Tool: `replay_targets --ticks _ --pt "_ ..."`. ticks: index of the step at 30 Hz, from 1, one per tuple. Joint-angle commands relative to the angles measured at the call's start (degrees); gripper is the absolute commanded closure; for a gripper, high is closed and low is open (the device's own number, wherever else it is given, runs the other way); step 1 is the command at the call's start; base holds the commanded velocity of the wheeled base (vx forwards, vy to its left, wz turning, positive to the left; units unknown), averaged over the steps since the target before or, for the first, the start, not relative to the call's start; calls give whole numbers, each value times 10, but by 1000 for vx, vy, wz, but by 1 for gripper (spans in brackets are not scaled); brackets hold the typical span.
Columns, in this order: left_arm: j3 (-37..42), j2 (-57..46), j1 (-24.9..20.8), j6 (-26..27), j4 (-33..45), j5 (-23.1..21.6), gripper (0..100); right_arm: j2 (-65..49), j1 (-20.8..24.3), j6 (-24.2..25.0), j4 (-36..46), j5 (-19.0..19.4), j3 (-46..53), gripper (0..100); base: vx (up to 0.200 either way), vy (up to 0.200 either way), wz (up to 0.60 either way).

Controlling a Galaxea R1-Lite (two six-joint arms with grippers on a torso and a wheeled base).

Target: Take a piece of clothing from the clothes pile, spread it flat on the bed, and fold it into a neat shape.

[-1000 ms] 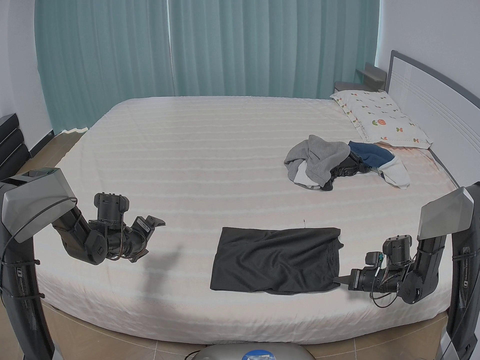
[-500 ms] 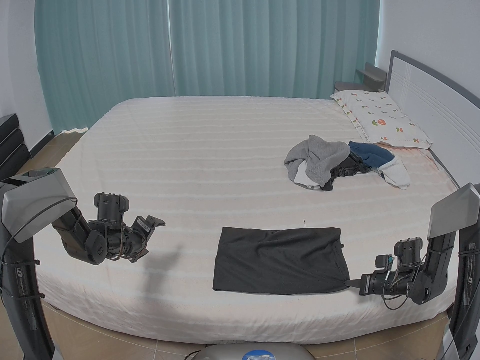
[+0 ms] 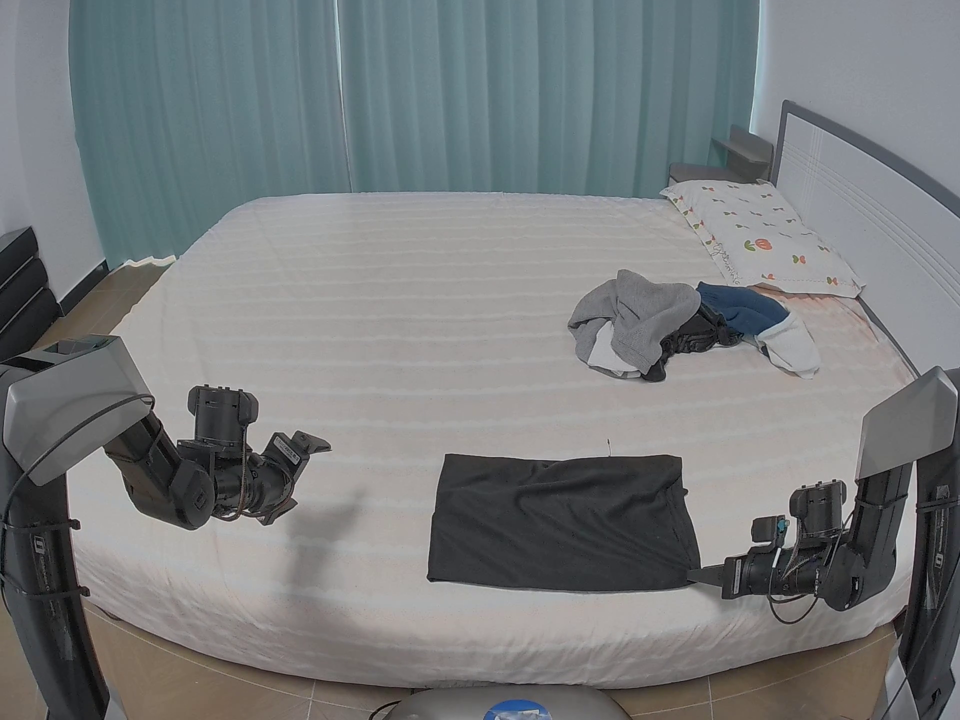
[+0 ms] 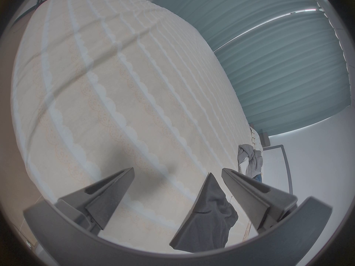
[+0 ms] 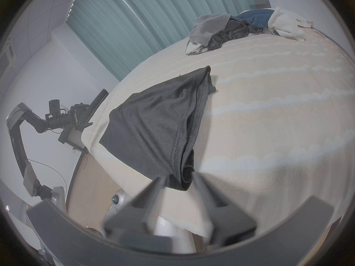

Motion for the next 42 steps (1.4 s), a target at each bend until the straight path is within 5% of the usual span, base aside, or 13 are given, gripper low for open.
replay_targets --ticks 1,7,11,17,19,37,38,42 --pt "0 1 0 0 0 0 0 0 0 0 0 0 -4 0 0 0 0" --pt "-1 2 0 0 0 0 0 -13 -9 24 -3 5 -57 0 0 0 0" --pt "-2 2 0 -1 0 1 0 18 8 116 -11 -7 -125 0 0 0 0" --pt "-4 8 0 -2 -4 23 0 67 42 273 -27 -110 -245 0 0 0 0" --pt "0 9 0 -1 -18 23 0 75 44 301 -24 -115 -273 0 0 0 0" --pt "7 15 -3 -1 -40 25 0 118 43 309 -25 -122 -348 0 0 0 0" --pt "7 15 -3 -1 -40 25 0 120 43 309 -25 -127 -356 100 0 0 0" --pt "6 14 -3 -1 -40 25 0 137 43 309 -23 -165 -380 100 0 0 0"
